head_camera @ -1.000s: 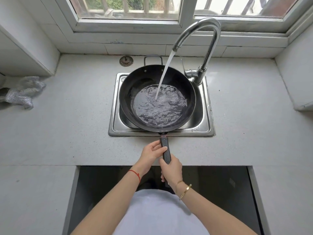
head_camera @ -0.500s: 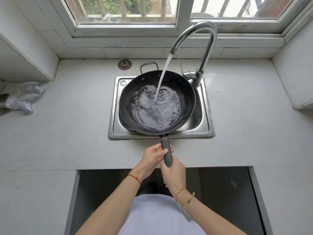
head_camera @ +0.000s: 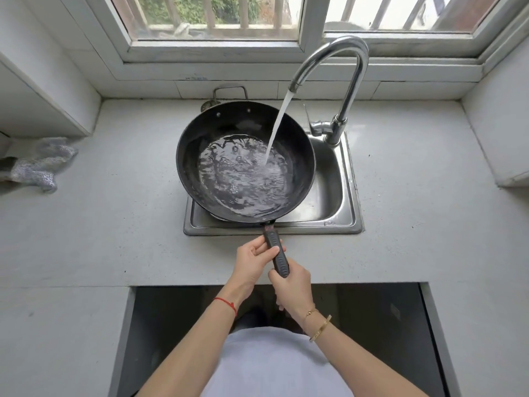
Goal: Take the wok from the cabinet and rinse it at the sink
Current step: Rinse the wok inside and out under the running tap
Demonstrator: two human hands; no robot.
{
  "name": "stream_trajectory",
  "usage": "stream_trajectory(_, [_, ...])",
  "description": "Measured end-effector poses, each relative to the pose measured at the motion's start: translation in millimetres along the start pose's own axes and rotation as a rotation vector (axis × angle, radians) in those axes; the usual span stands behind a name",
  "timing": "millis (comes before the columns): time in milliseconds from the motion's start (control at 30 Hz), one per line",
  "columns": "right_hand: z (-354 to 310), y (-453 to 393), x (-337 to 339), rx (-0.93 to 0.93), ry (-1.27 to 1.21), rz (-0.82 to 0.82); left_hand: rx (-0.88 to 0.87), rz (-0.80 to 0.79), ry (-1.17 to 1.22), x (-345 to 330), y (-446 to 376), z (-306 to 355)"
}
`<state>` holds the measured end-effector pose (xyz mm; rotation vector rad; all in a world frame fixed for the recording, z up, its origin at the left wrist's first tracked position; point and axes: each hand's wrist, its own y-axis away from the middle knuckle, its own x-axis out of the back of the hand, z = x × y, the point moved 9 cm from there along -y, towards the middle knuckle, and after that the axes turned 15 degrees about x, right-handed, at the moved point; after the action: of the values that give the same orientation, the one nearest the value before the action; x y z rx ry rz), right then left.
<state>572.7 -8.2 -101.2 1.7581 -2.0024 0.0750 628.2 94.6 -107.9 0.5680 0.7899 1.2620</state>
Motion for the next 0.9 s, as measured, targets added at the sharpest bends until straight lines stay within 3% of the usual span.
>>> stream_trajectory(333, [-3,6,-22,-0.098,-0.243,-0.138,-0.012,0.203,-0.033,26,13,3])
stream_trajectory(900, [-8,18,-27,-0.172,-0.480,-0.177,-0.012,0.286,-0.150,21,28,9])
